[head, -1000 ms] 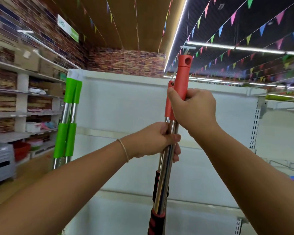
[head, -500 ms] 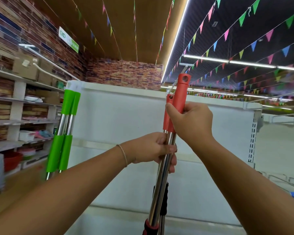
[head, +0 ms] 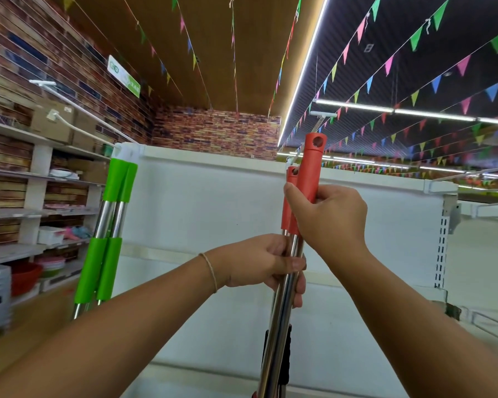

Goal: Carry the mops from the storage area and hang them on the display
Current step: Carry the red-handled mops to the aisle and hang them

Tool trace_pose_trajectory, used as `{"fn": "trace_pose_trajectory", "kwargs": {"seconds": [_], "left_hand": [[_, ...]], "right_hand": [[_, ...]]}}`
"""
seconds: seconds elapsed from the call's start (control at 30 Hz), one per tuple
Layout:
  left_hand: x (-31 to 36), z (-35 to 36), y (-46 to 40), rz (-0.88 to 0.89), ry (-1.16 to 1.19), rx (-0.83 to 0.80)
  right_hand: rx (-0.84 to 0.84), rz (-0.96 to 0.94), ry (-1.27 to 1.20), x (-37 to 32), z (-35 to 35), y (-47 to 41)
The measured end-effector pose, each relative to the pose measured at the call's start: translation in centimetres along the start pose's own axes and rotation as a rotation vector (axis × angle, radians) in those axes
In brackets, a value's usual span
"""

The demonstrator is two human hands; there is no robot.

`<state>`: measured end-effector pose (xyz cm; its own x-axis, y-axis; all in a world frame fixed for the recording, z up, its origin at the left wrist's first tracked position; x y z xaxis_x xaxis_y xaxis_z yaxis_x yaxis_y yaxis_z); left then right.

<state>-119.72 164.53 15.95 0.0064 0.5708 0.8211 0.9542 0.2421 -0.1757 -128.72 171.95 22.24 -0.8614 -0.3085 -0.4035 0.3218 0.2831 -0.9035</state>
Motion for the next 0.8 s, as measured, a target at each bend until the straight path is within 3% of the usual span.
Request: {"fn": "trace_pose_trajectory", "kwargs": {"seconds": [0.4, 0.63, 0.8], "left_hand": [[0.3, -0.1, -0.7, 0.028, 0.032, -0.018], [-0.8, -1.0, -1.1, -0.020, 0.028, 0.028], [-2.0, -0.7, -2.2, -0.103, 0.033, 0.146]], "right_hand": [[0.007, -0.018, 0.009, 0.7, -0.3, -0.6], [-0.032, 0.021, -0.010, 1.4, 1.1, -1.1], [-0.077, 0.058, 0.019, 3.3, 2.3, -1.4]]}}
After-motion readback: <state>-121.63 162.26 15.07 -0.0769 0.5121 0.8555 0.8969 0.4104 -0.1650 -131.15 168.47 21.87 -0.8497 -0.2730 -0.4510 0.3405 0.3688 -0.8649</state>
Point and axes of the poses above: each hand's wrist, its own y-axis away from the middle knuckle, its own z-axis out of the palm, x = y × z, the point moved 4 cm from there along -y, towards the middle knuckle, and after that the axes turned 7 degrees about -z, right-handed, at the moved point
